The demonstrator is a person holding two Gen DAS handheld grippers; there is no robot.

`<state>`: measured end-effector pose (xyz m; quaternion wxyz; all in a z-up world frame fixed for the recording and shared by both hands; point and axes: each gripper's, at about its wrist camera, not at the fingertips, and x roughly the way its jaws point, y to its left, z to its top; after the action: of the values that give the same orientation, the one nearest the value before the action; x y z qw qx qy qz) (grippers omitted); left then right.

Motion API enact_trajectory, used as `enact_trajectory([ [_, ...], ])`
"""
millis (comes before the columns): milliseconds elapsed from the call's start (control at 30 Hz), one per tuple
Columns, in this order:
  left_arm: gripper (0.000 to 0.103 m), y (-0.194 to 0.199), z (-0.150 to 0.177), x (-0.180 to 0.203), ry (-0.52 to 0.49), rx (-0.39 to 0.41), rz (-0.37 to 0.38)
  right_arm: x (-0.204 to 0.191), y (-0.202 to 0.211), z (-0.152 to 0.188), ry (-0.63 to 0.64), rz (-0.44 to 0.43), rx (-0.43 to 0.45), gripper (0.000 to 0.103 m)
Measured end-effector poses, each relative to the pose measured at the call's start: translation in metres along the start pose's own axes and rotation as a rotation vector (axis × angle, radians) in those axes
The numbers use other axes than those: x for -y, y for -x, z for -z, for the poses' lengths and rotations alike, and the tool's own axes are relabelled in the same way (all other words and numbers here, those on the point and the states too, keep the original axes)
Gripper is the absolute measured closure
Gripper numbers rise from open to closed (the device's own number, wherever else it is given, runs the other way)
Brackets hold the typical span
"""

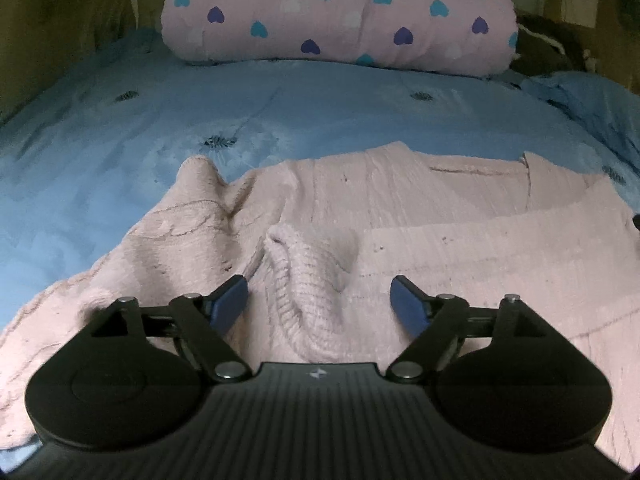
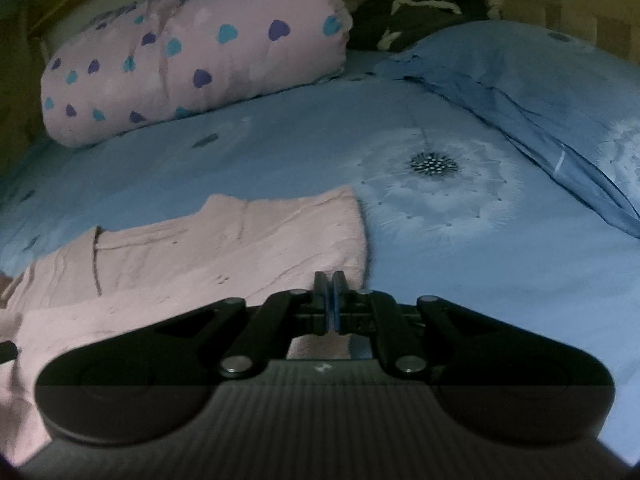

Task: Fold small clothes

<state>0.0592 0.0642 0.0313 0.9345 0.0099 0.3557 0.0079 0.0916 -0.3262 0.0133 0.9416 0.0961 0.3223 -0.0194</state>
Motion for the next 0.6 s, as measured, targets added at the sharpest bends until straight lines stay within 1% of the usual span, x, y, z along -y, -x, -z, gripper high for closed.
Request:
enact_trajectory([
  [67,0.02,0.005,0.0,0.0,-0.002,-0.006,-0.011,-0.001,0.004,-0.001,-0.021,-0.023,-0.024,0.096],
  [133,0.019,0.012,-0.002,-0.002,0.007,-0.012,-0.023,-0.003,0.008,-0.001,-0.033,-0.046,-0.038,0.089],
  [200,0.019,0.021,-0.004,-0.005,0.02,-0.01,-0.037,-0.007,0.014,0.0,-0.02,-0.057,-0.036,0.057],
  [267,0.018,0.03,-0.007,-0.008,0.02,-0.006,-0.051,-0.012,0.023,0.001,0.002,-0.053,-0.016,0.047],
  [400,0.018,0.053,-0.011,-0.015,-0.014,0.003,-0.099,-0.019,0.036,-0.001,0.046,-0.066,-0.002,0.046],
  [500,0.017,0.073,-0.012,-0.023,-0.021,0.011,-0.129,-0.018,0.042,-0.002,0.038,-0.102,-0.013,0.046],
  [600,0.017,0.095,-0.01,-0.036,-0.019,0.018,-0.154,-0.018,0.05,0.001,0.026,-0.11,-0.016,0.046],
])
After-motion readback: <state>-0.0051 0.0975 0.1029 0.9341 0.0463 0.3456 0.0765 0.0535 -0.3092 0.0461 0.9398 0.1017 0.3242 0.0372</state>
